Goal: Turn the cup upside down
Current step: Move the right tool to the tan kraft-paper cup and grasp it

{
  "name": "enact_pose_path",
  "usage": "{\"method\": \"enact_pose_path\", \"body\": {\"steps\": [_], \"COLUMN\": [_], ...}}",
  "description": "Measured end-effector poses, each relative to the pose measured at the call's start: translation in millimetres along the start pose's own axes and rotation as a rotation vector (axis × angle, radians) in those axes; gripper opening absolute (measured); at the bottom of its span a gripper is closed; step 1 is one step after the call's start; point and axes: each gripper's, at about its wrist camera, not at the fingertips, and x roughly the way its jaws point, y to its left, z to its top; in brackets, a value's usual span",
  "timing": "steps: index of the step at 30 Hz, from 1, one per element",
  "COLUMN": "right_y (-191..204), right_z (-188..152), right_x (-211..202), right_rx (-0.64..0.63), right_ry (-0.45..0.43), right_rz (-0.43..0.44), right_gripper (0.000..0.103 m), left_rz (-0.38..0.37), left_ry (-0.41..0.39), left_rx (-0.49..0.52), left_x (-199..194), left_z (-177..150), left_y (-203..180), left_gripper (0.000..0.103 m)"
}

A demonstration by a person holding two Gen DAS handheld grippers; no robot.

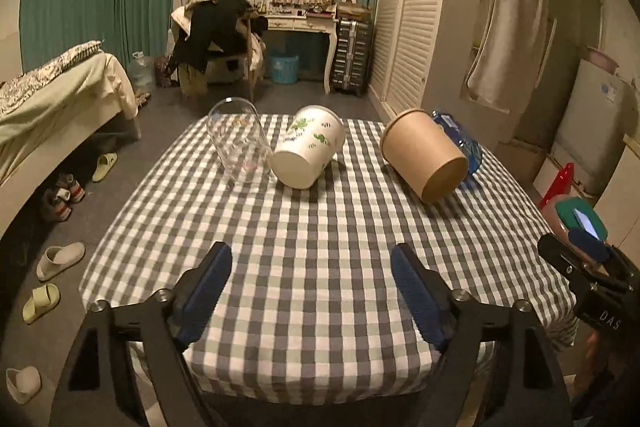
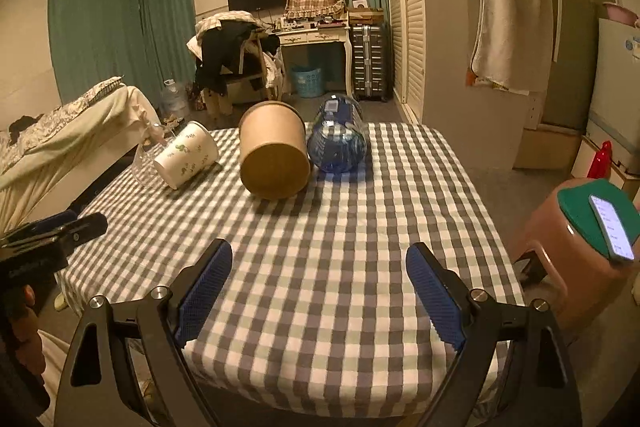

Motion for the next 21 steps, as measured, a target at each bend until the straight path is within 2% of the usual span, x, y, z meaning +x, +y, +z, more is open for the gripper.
{"method": "enact_pose_path", "body": {"steps": [10, 21], "right_y": [21, 25], "right_z": [19, 20], "right_x": [3, 5], "right_rx": [-0.036, -0.048], "right_ry": [-0.009, -0.004], "right_rz": [-0.004, -0.003], "right_gripper": [0.089, 0.089], "left_rz": [0.001, 0.017], "left_ry": [-0.016, 0.000], "left_rx": [0.017, 0.026], "left_x": [9, 16], "left_z": [15, 15], "left_y": [2, 0], "left_gripper": [0.085, 0.086]}}
